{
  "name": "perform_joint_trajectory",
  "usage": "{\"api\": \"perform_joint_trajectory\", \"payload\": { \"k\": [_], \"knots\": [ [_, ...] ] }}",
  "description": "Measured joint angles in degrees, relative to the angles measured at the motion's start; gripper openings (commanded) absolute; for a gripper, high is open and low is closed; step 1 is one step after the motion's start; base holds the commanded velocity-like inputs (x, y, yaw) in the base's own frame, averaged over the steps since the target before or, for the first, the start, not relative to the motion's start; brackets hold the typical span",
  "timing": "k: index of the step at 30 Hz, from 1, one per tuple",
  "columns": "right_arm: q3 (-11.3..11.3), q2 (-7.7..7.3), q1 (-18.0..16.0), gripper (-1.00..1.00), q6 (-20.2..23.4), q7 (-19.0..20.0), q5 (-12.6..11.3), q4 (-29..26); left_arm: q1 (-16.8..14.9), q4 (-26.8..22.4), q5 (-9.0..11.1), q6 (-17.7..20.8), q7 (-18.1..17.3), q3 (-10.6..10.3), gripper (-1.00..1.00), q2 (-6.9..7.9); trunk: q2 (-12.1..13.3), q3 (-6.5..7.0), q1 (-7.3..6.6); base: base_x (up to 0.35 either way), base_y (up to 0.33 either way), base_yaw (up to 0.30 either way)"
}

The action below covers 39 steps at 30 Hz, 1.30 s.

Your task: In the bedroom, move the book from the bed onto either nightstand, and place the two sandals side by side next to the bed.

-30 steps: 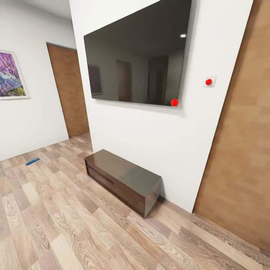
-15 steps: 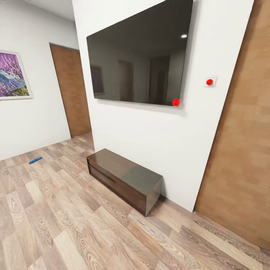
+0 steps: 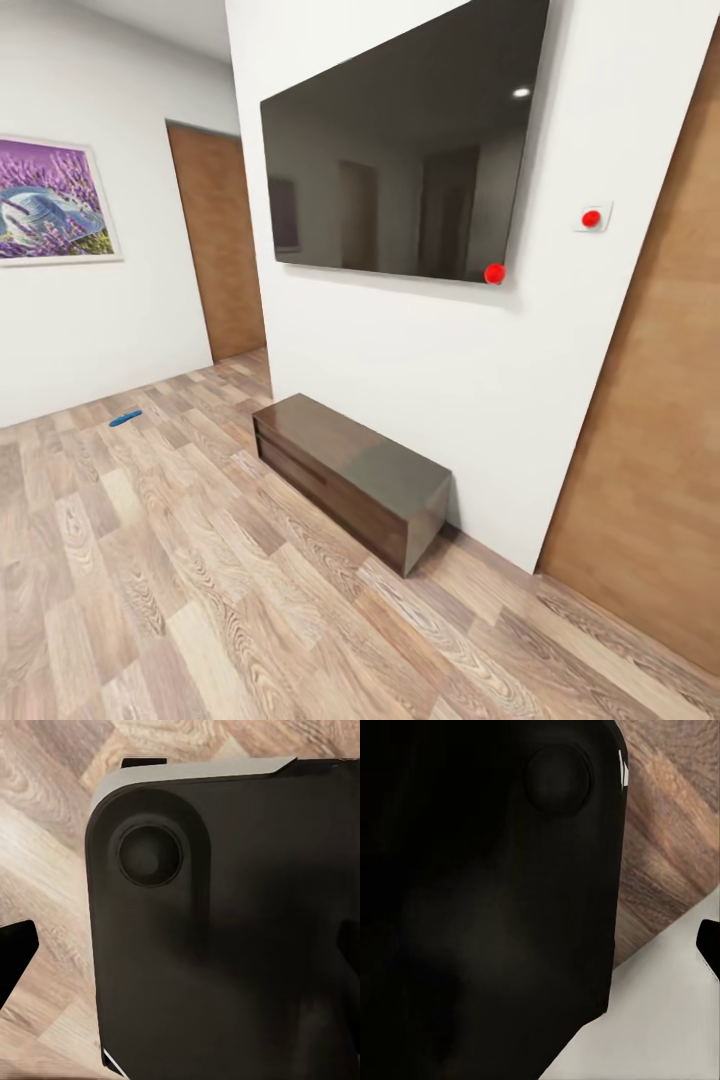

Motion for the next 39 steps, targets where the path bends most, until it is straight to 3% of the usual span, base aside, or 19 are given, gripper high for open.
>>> {"api": "perform_joint_trajectory", "payload": {
  "k": [16,22,25,27,28,31,36,38,39],
  "knots": [
    [-0.1,-0.04,0.0,1.00,0.0,0.0,0.1,-0.4,0.0,-0.7,0.0,-0.1,0.0,0.1,1.00,0.03,0.0,0.01,0.00,0.000,0.000,0.089],
    [-0.1,-0.24,-0.1,1.00,-0.7,-0.3,0.1,-5.4,0.0,-10.3,0.0,0.0,0.2,0.1,1.00,0.07,0.0,0.01,0.00,0.000,0.000,0.000],
    [-0.1,-0.54,-0.1,1.00,-0.9,-0.3,0.1,-15.0,-0.2,-18.1,0.1,0.1,0.4,0.1,1.00,0.14,0.0,0.04,0.00,0.000,0.000,0.000],
    [-0.2,-0.61,-0.1,1.00,-0.9,-0.3,0.0,-18.0,-0.4,-19.5,0.1,0.1,0.4,0.1,1.00,0.16,0.0,0.02,0.00,0.000,0.000,0.000],
    [-0.2,-0.65,-0.1,1.00,-0.9,-0.3,0.0,-19.4,-0.9,-20.1,0.1,0.1,0.4,0.1,1.00,0.20,0.0,0.02,0.00,0.000,0.000,0.000],
    [-0.2,-0.71,-0.4,1.00,-0.8,-0.3,0.0,-22.1,-6.8,-21.3,0.2,0.1,0.5,0.1,1.00,0.18,0.0,0.02,0.00,0.000,0.000,0.000],
    [-0.3,-0.73,-0.4,1.00,-1.0,-0.4,0.0,-22.3,-10.6,-21.4,1.2,0.3,0.5,0.2,1.00,0.21,0.0,0.02,0.00,0.000,0.000,0.000],
    [-0.4,-0.89,-0.4,1.00,-1.0,-0.5,0.1,-22.5,-12.5,-21.3,3.9,0.4,0.4,0.2,1.00,0.24,0.0,0.02,0.00,0.000,0.000,0.000],
    [-0.4,-1.06,-0.4,1.00,-1.0,-0.5,0.1,-22.5,-12.6,-21.3,4.3,0.4,0.4,0.2,1.00,0.25,0.0,0.02,0.00,0.000,0.000,0.000]
  ]
}}
